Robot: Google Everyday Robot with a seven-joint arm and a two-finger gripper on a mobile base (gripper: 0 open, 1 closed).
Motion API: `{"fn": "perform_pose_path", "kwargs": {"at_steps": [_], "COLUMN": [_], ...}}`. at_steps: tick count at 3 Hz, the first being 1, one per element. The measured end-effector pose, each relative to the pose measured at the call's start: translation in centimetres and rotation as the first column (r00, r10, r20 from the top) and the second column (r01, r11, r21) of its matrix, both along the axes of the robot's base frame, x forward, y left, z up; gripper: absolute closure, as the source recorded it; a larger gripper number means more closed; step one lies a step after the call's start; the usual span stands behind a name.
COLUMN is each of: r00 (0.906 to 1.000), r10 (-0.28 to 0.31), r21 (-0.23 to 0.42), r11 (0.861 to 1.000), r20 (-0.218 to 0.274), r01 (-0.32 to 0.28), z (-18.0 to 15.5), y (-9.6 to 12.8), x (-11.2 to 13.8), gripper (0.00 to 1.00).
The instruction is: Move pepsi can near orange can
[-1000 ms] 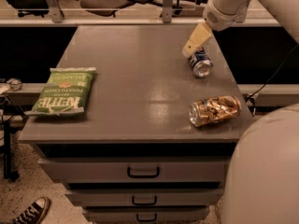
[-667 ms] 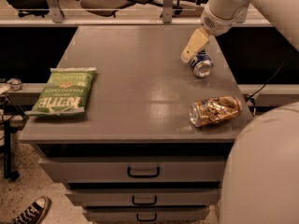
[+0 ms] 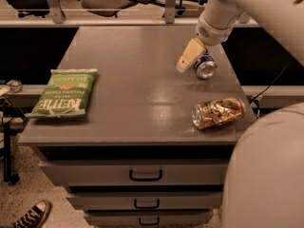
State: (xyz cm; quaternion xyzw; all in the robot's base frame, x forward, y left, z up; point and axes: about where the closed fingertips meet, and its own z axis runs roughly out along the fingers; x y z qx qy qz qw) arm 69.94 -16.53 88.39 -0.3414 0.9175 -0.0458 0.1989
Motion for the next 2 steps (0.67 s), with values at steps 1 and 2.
{"fn": "perform_pose_path", "kwargs": {"at_steps": [1, 2], "r00": [0.9998, 0.9993], "r10": [-0.001, -0.013], "r21": [0.006, -0.008], "r11": [1.000, 1.000], "r20": [-0.021, -0.035], "r01": [0.001, 0.013], "z": [-1.2, -2.4], "y": [0.8, 0.4], "x": [-0.2, -0.3], "gripper": [0.14, 0.38]}}
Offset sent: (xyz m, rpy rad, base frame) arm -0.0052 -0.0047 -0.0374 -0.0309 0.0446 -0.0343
